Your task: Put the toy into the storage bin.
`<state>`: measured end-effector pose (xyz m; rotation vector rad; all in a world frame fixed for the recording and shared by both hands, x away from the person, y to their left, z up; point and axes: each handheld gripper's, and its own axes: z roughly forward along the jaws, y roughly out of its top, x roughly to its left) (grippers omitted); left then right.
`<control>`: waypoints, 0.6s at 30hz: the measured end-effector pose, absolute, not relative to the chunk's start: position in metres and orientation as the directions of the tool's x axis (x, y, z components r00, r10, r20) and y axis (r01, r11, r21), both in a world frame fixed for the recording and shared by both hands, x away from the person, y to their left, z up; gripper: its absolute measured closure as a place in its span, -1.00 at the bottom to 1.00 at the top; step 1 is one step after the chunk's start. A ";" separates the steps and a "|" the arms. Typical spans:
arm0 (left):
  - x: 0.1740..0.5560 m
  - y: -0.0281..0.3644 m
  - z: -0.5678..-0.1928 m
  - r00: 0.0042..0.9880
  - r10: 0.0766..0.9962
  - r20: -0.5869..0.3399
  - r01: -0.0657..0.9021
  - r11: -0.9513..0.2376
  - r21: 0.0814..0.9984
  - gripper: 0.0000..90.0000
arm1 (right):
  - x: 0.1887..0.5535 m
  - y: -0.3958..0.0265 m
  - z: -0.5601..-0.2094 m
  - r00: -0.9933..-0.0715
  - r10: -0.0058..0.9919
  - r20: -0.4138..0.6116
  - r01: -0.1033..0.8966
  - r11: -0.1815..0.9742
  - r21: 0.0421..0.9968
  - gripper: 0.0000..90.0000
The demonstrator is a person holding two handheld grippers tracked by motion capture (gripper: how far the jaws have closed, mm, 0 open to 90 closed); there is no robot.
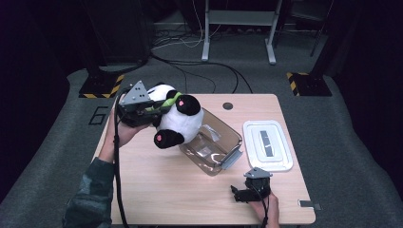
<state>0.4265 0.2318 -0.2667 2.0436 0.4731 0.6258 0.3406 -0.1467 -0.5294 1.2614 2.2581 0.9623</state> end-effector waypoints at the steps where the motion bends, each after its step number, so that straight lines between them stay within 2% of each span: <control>1: 0.427 0.230 -0.267 0.800 0.553 0.233 0.095 -0.499 0.861 0.68 | 0.341 -0.147 -0.529 -0.526 0.851 0.002 0.591 0.364 0.720 -0.94; 18: 0.433 0.211 -0.262 0.816 0.521 0.250 0.066 -0.513 0.856 0.68 | 0.341 -0.147 -0.529 -0.527 0.850 0.003 0.591 0.364 0.720 -0.94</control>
